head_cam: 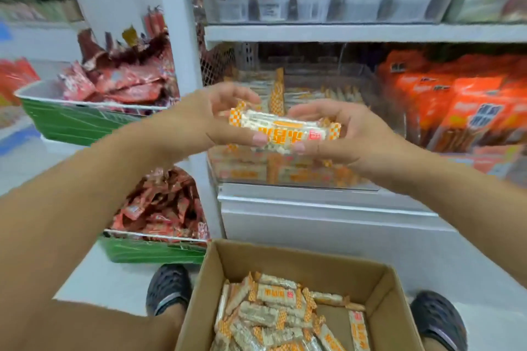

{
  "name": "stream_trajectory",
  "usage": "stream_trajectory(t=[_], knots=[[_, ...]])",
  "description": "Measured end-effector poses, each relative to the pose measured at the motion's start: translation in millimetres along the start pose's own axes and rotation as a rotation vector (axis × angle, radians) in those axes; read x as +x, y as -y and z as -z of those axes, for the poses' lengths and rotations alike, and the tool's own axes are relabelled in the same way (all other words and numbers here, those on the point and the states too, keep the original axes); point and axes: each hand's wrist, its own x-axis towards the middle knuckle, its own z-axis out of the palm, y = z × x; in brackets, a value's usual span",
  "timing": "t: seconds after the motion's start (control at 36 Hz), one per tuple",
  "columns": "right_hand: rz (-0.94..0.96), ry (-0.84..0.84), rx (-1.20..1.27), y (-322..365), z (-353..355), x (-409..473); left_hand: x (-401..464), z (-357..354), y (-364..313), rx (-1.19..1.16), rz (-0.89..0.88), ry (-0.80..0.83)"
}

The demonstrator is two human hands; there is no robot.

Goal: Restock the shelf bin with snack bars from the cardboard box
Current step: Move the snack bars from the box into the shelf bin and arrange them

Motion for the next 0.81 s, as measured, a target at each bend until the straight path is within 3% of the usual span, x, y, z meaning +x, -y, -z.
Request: stream_trajectory(t=[0.14,0.33,0.58,0.81], knots=[[0.129,-0.079,-0.286,14,21,61,38,21,-19,0.359,-0.091,-0.155],[0.183,0.064,-0.587,-23,16,121,83,19,14,0.969,-0.093,-0.096],[0.218,0.146,-0.741,-25,4,144,93,20,18,1.156,0.012,0.034],[0.155,0.191,-0.780,-33,-4,153,95,21,18,1.247,0.078,0.035]])
